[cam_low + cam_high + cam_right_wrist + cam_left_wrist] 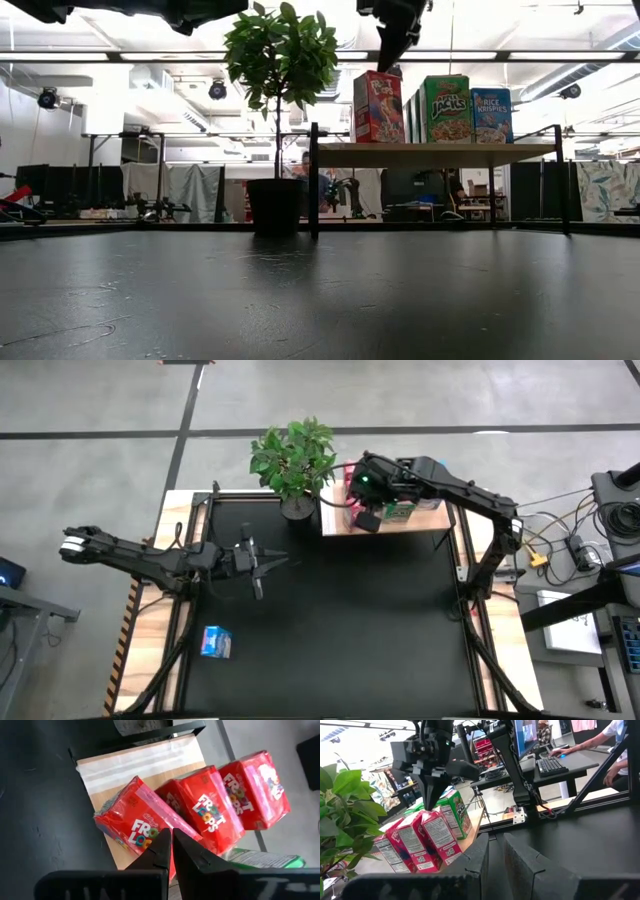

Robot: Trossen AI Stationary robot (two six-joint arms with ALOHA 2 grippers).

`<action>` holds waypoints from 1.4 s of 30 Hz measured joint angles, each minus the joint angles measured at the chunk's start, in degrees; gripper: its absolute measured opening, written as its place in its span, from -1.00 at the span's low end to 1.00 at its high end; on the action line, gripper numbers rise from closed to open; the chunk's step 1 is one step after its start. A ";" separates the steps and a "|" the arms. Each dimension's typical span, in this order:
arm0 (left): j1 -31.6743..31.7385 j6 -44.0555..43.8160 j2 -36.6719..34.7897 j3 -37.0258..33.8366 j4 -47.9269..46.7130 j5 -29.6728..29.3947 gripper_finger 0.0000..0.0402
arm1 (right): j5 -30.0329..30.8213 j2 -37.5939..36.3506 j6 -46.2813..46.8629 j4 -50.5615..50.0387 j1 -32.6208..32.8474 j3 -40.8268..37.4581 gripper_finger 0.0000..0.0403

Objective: Stack cereal on shelf
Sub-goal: Put the red cereal box on the shelf

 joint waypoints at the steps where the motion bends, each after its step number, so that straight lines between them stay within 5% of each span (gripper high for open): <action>1: 0.00 0.00 0.00 0.00 0.00 0.01 -0.81 | 0.02 0.06 0.50 0.04 0.00 -0.34 -0.96; 15: 0.00 0.00 0.00 0.00 -0.13 0.01 -0.81 | 3.06 -0.03 11.26 -2.08 0.00 -0.95 -0.96; 37: 0.00 -0.42 0.00 0.00 -0.20 0.01 -0.81 | 3.04 -0.04 11.93 -0.39 4.33 3.45 -0.96; 42: 0.00 -0.42 0.00 -0.01 -0.35 0.02 -0.81 | -3.18 -0.06 8.23 -0.05 7.55 4.15 -0.96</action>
